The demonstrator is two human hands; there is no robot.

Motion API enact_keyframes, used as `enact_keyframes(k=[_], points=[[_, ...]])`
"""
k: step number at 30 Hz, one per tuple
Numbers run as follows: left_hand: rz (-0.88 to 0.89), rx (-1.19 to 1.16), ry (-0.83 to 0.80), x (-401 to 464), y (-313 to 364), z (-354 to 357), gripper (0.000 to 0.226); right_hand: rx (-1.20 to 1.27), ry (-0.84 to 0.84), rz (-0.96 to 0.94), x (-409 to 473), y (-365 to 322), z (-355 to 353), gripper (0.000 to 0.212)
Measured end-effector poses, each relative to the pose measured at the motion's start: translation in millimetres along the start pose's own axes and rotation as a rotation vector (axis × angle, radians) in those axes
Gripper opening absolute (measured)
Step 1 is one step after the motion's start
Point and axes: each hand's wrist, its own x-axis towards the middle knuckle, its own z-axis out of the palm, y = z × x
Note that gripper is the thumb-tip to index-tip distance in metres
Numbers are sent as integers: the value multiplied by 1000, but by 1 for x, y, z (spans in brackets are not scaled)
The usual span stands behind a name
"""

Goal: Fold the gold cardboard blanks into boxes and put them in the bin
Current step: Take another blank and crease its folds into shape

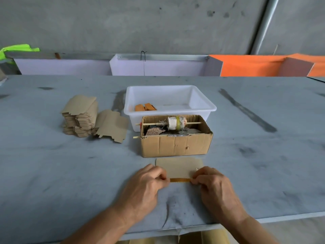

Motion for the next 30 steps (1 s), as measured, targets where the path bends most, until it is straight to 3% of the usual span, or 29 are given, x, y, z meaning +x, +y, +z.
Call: enact_keyframes(k=[5,11,17,21,25,30], points=[[-106,-108,65,5,-5,-2,31,41,85,219,26,6,-7,18],[-403,-185,178,29,-10,5,20,-86,-98,420,51,3,2,42],[-525,-131,123,43,-12,13,35,-94,-155,396,58,4,6,27],[-479,79,20,47,-5,12,37,-126,-195,379,61,7,3,32],[-496,146,7,46,-3,11,35,-114,-224,349,59,5,-1,33],[-602,-22,19,45,-1,5,28,260,-111,378,54,3,-4,27]])
